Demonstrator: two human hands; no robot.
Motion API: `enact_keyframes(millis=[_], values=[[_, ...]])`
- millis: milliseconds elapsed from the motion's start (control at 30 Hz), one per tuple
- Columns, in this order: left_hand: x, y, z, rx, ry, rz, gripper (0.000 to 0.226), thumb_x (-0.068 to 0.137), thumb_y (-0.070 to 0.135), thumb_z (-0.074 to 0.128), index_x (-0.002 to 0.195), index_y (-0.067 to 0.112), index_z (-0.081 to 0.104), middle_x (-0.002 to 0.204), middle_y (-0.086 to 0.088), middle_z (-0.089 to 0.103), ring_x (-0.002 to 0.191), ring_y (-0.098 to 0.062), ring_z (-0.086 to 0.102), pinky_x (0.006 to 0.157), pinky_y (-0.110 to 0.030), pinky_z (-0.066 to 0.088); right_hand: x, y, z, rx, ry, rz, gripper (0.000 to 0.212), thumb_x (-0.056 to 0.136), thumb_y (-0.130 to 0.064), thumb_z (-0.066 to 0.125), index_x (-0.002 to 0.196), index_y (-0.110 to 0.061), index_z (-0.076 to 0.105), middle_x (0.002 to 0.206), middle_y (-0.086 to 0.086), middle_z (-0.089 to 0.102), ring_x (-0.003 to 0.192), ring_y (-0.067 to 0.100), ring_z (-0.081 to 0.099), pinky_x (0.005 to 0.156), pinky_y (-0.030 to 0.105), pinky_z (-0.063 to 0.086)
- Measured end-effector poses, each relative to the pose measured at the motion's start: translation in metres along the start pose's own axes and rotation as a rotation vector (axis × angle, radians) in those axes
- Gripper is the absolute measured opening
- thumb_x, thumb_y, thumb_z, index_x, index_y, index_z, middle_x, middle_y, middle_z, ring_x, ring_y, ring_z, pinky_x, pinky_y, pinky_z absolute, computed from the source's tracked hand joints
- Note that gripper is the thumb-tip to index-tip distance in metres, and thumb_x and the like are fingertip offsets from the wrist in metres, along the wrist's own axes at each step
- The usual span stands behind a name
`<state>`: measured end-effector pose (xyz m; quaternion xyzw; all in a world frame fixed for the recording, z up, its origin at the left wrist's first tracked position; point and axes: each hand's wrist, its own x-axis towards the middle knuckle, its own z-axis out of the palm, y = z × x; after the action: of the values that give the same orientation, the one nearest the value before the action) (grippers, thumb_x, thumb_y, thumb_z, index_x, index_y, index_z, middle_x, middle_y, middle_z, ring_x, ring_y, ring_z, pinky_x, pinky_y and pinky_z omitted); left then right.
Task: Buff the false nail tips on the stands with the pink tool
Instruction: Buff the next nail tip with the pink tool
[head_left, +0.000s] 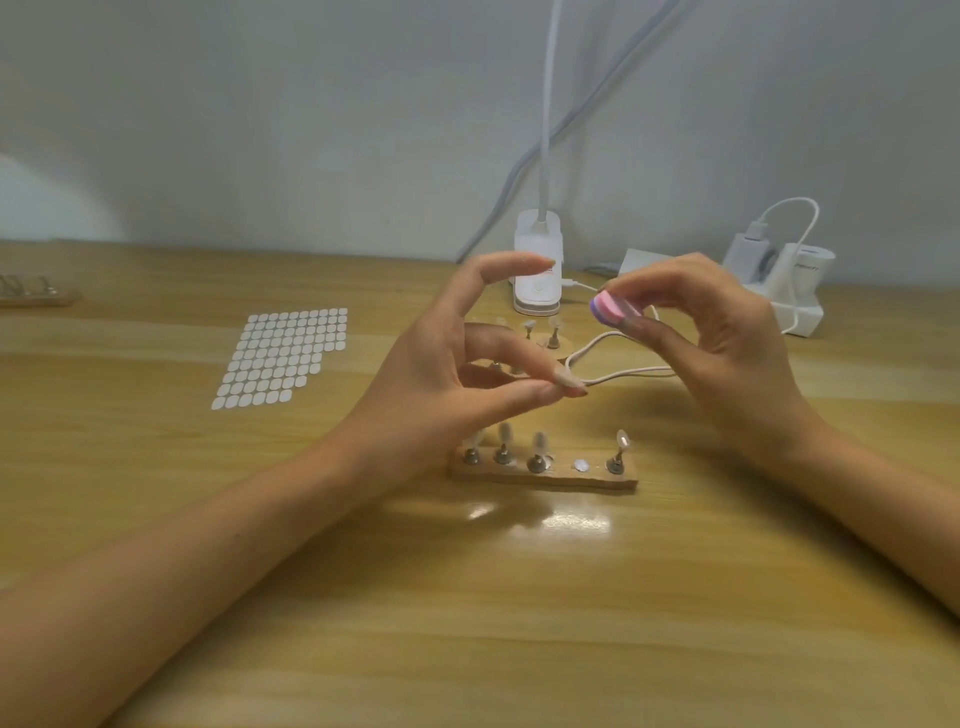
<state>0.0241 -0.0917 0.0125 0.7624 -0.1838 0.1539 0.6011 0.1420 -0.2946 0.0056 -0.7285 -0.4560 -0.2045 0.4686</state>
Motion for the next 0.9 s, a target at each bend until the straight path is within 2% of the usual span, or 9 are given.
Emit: enact_keyframes(millis=[167,233,300,367,433,600,733,800,900], values=[[-0.005,0.004,0.016,0.315,-0.083,0.128,0.077,0.08,-0.001,0.08,0.145,0.016,0.042,0.084,0.006,0.077,0.085,-0.003,0.074,0.089,-0.011,0.05,-0.007,0.0,0.006,-0.002,-0.081,0.025,0.016,0.09,-0.02,0.069,0.104,-0.015,0.071,0.099,-0.002,0.067,0.094,0.013,0.064,0.087,0.026,0.05],[-0.007,0.006,0.025,0.393,-0.156,0.13,0.075,0.081,-0.003,0.079,0.143,0.017,0.044,0.083,0.007,0.074,0.082,-0.003,0.072,0.086,-0.017,0.055,-0.007,0.0,0.006,-0.001,-0.089,0.039,0.017,0.09,-0.022,0.066,0.105,-0.015,0.07,0.099,0.0,0.067,0.094,0.013,0.064,0.087,0.023,0.049],[-0.009,0.007,0.03,0.494,-0.196,0.119,0.072,0.082,0.0,0.078,0.142,0.021,0.045,0.083,0.011,0.072,0.084,-0.006,0.071,0.091,-0.03,0.054,-0.007,0.0,0.006,-0.001,-0.101,0.05,0.019,0.091,-0.023,0.066,0.105,-0.011,0.072,0.1,0.001,0.068,0.095,0.016,0.065,0.087,0.025,0.05],[-0.008,0.008,0.031,0.613,-0.178,0.107,0.07,0.083,0.006,0.078,0.142,0.025,0.045,0.083,0.015,0.07,0.09,-0.009,0.068,0.107,-0.035,0.042,-0.007,0.001,0.006,0.002,-0.115,0.043,0.019,0.093,-0.023,0.066,0.105,-0.011,0.072,0.1,0.0,0.068,0.095,0.016,0.065,0.087,0.025,0.05],[-0.006,0.01,0.031,0.668,-0.15,0.051,0.068,0.084,0.014,0.077,0.14,0.032,0.043,0.085,0.019,0.071,0.095,-0.01,0.067,0.116,-0.038,0.029,-0.008,0.002,0.006,0.009,-0.128,0.031,0.016,0.092,-0.02,0.066,0.105,-0.011,0.072,0.1,-0.001,0.068,0.094,0.016,0.064,0.087,0.026,0.05],[-0.003,0.012,0.03,0.612,-0.174,-0.092,0.065,0.083,0.02,0.075,0.135,0.04,0.042,0.088,0.021,0.071,0.101,0.001,0.065,0.111,-0.045,0.036,-0.007,0.006,0.007,0.041,-0.125,0.058,0.016,0.09,-0.016,0.07,0.105,-0.012,0.073,0.101,0.0,0.07,0.095,0.018,0.066,0.088,0.031,0.053],[0.0,0.013,0.04,0.771,-0.189,-0.07,0.068,0.085,0.036,0.075,0.135,0.047,0.031,0.095,0.023,0.068,0.1,0.005,0.061,0.113,-0.042,0.026,-0.003,0.005,0.006,0.282,-0.034,0.251,0.018,0.086,-0.021,0.072,0.102,-0.013,0.073,0.1,0.002,0.075,0.096,0.016,0.072,0.088,0.028,0.056],[0.001,0.013,0.045,0.789,-0.155,-0.053,0.062,0.085,0.037,0.075,0.129,0.046,0.032,0.092,0.023,0.068,0.095,0.004,0.062,0.111,-0.039,0.025,-0.002,0.006,0.006,0.34,0.009,0.318,0.021,0.084,-0.028,0.073,0.101,-0.016,0.073,0.099,-0.004,0.076,0.094,0.011,0.072,0.083,0.022,0.055],[0.001,0.013,0.049,0.827,-0.115,-0.024,0.056,0.086,0.034,0.074,0.118,0.045,0.03,0.084,0.022,0.068,0.09,0.004,0.061,0.106,-0.038,0.027,-0.002,0.009,0.006,0.35,0.02,0.36,0.021,0.083,-0.033,0.074,0.099,-0.021,0.074,0.1,-0.007,0.075,0.093,0.01,0.071,0.081,0.023,0.055]])
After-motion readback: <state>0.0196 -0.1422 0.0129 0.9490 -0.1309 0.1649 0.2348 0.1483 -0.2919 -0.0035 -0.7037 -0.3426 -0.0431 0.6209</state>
